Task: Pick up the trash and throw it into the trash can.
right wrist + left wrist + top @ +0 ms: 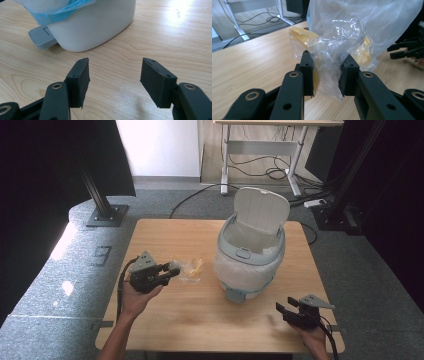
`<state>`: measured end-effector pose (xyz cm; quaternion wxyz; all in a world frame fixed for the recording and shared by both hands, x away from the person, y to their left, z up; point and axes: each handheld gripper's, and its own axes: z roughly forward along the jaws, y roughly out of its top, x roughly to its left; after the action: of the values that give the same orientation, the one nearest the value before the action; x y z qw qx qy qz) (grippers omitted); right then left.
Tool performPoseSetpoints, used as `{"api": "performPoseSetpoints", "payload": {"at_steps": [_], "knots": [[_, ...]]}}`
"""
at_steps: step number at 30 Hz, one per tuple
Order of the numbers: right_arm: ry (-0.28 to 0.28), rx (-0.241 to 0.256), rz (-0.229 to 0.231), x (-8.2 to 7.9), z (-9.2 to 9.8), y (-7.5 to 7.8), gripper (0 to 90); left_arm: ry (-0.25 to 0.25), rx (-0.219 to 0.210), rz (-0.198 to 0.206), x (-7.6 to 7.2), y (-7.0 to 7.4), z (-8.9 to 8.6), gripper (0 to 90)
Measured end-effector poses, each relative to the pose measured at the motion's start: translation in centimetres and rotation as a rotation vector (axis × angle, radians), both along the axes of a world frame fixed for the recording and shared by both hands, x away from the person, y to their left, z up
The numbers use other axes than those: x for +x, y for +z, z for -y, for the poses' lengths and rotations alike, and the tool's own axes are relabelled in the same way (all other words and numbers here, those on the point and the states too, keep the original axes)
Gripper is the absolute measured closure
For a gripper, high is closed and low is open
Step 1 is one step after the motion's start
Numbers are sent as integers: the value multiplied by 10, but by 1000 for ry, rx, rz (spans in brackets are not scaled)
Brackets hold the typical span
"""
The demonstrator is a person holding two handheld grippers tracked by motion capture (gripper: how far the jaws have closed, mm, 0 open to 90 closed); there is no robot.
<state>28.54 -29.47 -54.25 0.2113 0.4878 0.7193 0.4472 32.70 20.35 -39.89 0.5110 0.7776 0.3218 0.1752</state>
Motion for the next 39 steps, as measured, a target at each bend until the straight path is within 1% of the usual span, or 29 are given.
{"api": "performPoseSetpoints", "payload": {"at_steps": [2,5,10,17,20,23,30,35,39], "knots": [[2,2,-2,0,0,0,395,-4,-4,5,0,6,2,683],[6,-3,-7,0,-1,-1,395,-13,4,15,1,14,4,681],[6,0,-8,0,-1,0,395,-22,2,29,2,26,6,680],[2,2,-11,0,0,-1,396,-36,2,41,5,41,10,678],[4,1,-11,0,0,-1,396,-45,-4,43,7,47,11,677],[4,0,-11,0,0,-1,396,-52,-9,41,9,51,12,676],[0,1,-18,1,2,-2,396,-65,-10,52,12,57,17,675],[-4,-6,-18,1,2,-2,396,-73,-20,60,14,64,21,675],[-3,-8,-20,1,2,-3,396,-79,-38,58,17,68,21,674]]}}
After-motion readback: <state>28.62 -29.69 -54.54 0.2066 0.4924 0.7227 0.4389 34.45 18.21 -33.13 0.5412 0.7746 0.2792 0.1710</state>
